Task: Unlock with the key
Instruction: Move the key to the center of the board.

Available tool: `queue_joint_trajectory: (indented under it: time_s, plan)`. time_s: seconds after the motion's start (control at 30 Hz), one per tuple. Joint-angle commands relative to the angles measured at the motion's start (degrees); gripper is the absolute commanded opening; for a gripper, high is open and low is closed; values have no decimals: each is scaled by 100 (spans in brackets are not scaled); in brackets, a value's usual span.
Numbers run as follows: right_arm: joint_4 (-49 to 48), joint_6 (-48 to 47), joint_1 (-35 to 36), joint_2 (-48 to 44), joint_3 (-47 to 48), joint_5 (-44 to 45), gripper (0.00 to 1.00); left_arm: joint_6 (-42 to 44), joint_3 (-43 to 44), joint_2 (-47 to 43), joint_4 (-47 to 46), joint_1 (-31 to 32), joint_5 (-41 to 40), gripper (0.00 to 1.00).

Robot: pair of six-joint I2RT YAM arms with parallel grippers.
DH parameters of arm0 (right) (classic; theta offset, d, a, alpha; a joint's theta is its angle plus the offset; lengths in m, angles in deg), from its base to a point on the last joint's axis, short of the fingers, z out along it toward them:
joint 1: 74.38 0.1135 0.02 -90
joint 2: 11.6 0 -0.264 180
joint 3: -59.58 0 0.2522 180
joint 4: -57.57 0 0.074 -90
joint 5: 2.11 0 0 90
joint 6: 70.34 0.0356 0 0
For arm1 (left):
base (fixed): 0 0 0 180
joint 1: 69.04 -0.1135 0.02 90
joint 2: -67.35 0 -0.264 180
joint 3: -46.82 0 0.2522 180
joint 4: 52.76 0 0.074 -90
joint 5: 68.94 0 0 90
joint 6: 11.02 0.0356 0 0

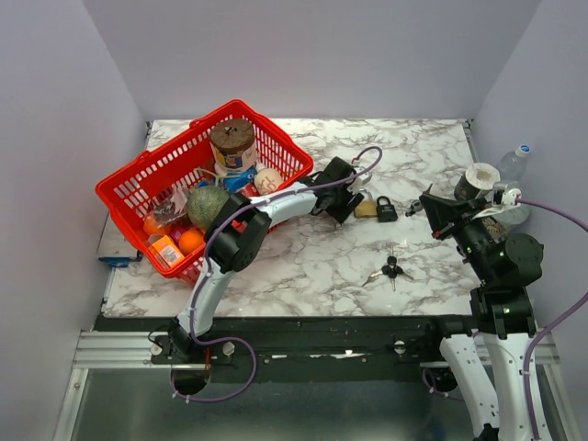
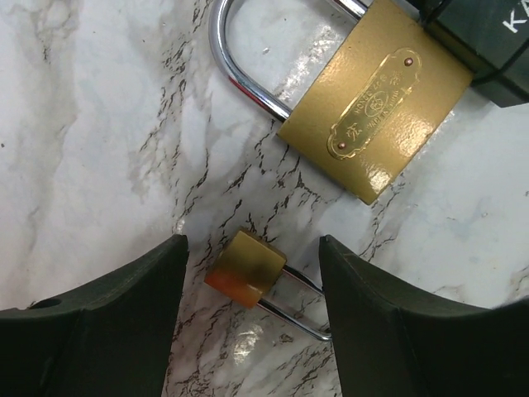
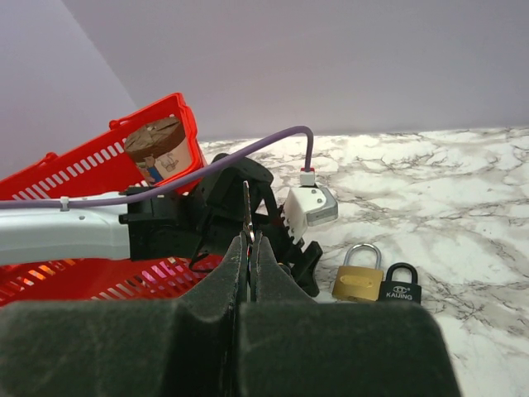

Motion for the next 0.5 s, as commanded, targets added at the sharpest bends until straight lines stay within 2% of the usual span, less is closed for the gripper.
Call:
queue_joint_trajectory:
  time_s: [0.0,0.23,0.47]
  plan:
    - [4,-18,-33,-71,52,-49,1,-232,-569,-184,139,22,487,70]
    - [65,-54,-33,-124,52,-14,1,-778,-1473,-860,-28,101,522,68]
    - [109,-71,-24,-168,69,-84,1,-786,-2177,-1458,-160,496,891,69]
